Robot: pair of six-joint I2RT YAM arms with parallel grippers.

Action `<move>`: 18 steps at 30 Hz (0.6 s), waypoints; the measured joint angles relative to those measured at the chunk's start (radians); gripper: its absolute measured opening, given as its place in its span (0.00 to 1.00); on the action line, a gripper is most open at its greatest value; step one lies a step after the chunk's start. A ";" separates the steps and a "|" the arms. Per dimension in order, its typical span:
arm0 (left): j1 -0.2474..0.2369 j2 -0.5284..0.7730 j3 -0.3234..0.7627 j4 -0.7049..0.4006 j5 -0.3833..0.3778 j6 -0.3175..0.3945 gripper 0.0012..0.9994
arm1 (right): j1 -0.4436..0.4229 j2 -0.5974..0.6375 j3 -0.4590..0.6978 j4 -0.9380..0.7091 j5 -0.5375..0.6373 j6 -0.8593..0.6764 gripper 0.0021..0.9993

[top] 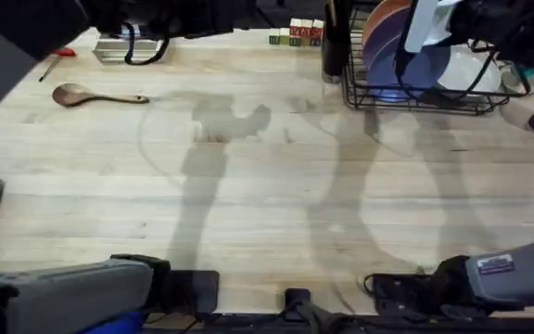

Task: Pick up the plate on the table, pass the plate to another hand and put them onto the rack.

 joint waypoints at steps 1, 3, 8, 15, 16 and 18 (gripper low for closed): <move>0.000 0.000 0.000 0.000 0.000 0.000 0.99 | 0.000 0.000 0.000 0.000 0.000 0.000 0.25; 0.000 0.000 0.000 0.000 0.000 0.000 0.99 | 0.000 -0.001 0.002 0.001 0.000 0.005 0.28; 0.000 0.000 0.000 0.000 0.000 0.000 0.99 | 0.000 -0.006 0.008 0.007 0.000 0.019 0.43; 0.000 0.000 0.000 0.000 0.000 0.000 0.99 | 0.002 -0.034 0.029 0.018 0.000 0.022 0.99; 0.000 0.000 0.000 0.000 0.000 0.000 0.99 | 0.002 -0.034 0.029 0.012 0.000 0.022 1.00; 0.000 0.000 0.000 -0.001 0.000 0.000 0.99 | 0.002 -0.034 0.029 0.010 -0.001 0.023 1.00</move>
